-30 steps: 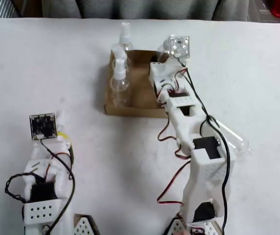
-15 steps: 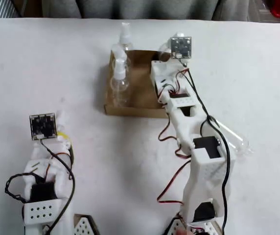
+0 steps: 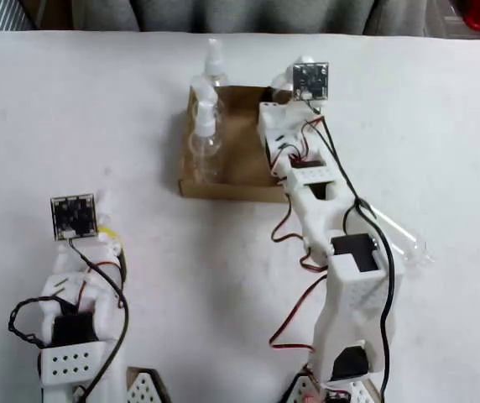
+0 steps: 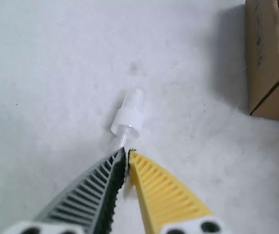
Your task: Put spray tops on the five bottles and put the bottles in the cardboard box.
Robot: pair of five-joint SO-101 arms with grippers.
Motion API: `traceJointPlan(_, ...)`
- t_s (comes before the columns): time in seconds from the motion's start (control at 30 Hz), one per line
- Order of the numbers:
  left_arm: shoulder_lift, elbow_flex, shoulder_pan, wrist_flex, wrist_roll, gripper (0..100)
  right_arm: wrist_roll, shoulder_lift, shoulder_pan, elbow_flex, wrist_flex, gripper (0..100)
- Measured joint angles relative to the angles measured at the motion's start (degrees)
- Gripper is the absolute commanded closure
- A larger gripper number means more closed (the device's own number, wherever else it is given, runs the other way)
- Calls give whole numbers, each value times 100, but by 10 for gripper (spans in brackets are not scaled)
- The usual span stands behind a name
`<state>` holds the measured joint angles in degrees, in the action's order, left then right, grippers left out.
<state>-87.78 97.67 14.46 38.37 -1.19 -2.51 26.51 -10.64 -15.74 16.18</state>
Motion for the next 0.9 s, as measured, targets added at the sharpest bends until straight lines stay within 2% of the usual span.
traceJointPlan(0.1, 0, 0, 0, 0, 0, 980, 501, 0, 0, -35, 0, 750)
traceJointPlan(0.2, 0, 0, 0, 0, 0, 980, 659, 0, -18, -123, 0, 749)
traceJointPlan(0.9, 0, 0, 0, 0, 0, 980, 712, 0, -167, -158, 0, 748)
